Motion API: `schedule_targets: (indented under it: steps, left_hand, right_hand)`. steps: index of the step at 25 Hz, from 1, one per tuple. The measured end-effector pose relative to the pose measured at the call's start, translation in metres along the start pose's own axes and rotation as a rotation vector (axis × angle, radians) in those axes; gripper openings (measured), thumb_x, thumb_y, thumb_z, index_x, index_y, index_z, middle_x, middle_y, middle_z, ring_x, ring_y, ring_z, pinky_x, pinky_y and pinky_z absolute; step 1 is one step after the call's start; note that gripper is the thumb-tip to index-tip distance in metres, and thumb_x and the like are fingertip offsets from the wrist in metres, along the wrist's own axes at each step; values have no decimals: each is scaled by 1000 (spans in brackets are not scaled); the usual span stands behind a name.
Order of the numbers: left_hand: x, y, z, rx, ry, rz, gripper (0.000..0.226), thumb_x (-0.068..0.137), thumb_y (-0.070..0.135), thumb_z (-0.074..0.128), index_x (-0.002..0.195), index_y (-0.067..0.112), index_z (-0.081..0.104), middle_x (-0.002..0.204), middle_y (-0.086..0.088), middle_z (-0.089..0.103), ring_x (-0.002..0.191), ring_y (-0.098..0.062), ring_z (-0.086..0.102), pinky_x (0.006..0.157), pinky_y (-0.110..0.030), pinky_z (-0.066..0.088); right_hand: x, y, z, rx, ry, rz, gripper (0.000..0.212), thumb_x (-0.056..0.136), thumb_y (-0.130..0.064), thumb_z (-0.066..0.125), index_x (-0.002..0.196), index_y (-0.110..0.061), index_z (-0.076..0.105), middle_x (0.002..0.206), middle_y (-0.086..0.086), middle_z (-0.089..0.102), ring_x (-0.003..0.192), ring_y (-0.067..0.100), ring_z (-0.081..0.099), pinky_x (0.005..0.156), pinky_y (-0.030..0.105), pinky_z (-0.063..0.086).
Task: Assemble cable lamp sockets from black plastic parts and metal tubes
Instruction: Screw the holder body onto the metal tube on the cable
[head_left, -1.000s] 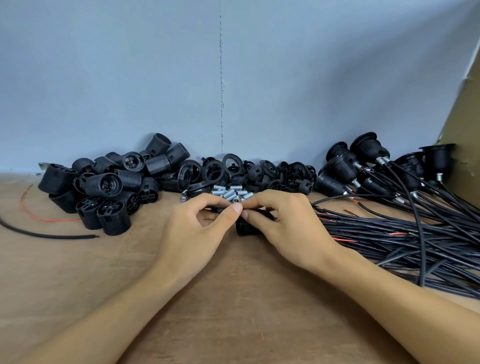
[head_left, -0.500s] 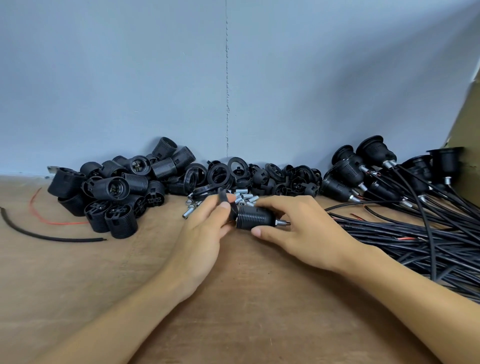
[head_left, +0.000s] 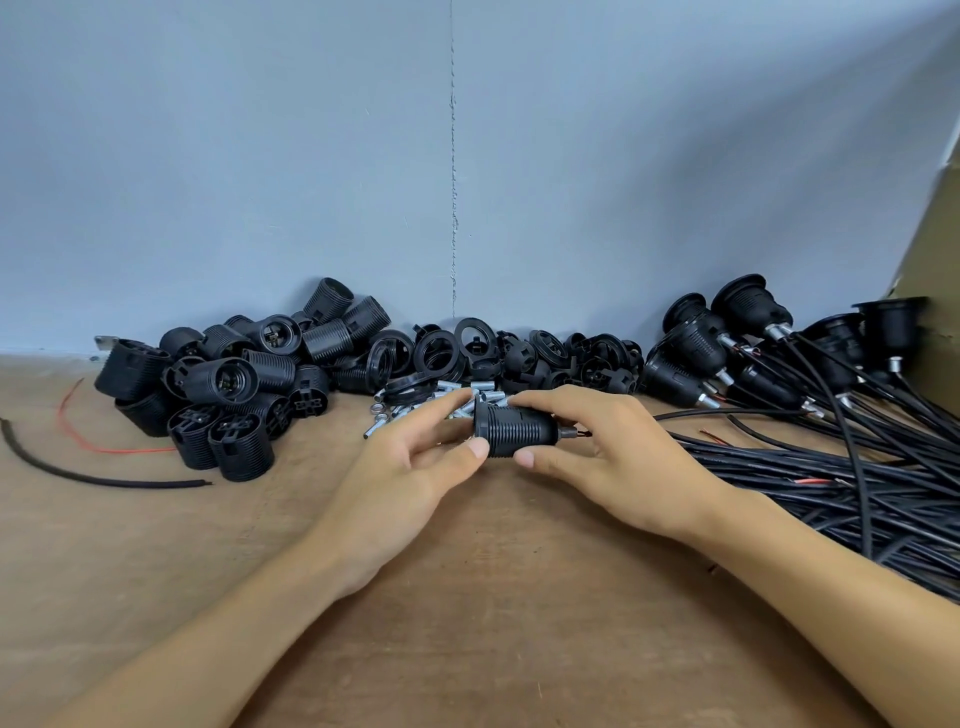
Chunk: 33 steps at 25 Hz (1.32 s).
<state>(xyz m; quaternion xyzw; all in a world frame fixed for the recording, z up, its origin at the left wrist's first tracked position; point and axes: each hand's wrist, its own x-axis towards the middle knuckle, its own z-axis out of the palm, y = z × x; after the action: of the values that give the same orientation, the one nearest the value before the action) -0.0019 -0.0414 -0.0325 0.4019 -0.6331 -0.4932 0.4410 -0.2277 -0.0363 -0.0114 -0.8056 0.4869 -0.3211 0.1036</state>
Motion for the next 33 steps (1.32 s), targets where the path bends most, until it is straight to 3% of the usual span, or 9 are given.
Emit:
schedule_targets:
  steps: [3,8,12,16,20,24,26,30,33]
  left_hand:
    - [0,2,-3,33,-13,42,67,79,31,75,143,35,55,132,14,68,118,-3,66,109,-35,46]
    - [-1,3,-7,125,-36,92,60,88,14,78,141,35,58,133,22,65,117,7,62,95,-8,47]
    - [-1,3,-7,101,-33,86,55,89,8,75,136,34,62,128,13,70,110,-4,69,98,-24,54]
    - [-2,4,-7,85,-51,76,63,86,3,76,132,43,63,128,14,70,111,-6,70,90,-12,52]
    - [-2,3,-5,84,-70,110,66,85,-3,77,128,46,67,127,24,68,110,-9,71,94,-16,52]
    - [-4,8,2,-1,-15,157,25,91,26,75,110,41,74,122,19,71,113,-6,69,97,-27,55]
    - [-4,8,6,-42,30,169,18,97,21,66,100,37,74,119,20,72,111,-5,69,93,-26,56]
    - [-4,6,7,-66,42,194,39,92,7,71,116,37,67,126,20,70,117,0,65,94,-14,51]
    - [-2,5,2,-60,75,171,42,84,19,81,123,26,68,118,18,73,112,0,67,88,-12,52]
  right_hand:
    - [1,0,-1,61,4,24,47,89,-41,72,134,-31,62,120,-25,66,112,-15,54,89,4,41]
    - [2,-3,-7,71,-23,17,46,90,-40,72,134,-29,63,120,-22,67,112,-13,56,92,6,41]
    - [3,-5,-9,1,-56,-32,46,90,-39,71,134,-28,62,122,-16,67,113,-7,57,97,10,40]
    - [3,-4,-9,26,-67,-36,43,91,-38,72,132,-28,64,123,-19,67,113,-9,57,97,11,42]
    - [2,0,-10,123,-99,45,38,91,-39,71,128,-34,66,118,-28,67,107,-15,59,90,13,48]
    - [1,2,-4,158,-92,79,35,90,-39,72,124,-35,67,116,-29,68,104,-13,61,89,10,46]
    - [1,2,-2,168,-94,79,34,90,-40,72,124,-35,67,117,-26,68,109,-8,62,96,16,46]
    - [1,2,-1,212,-90,72,32,91,-38,72,122,-37,67,116,-31,67,110,-12,60,94,9,45]
    - [1,2,-3,259,-104,78,36,92,-36,71,127,-31,66,118,-25,69,112,-7,62,100,21,47]
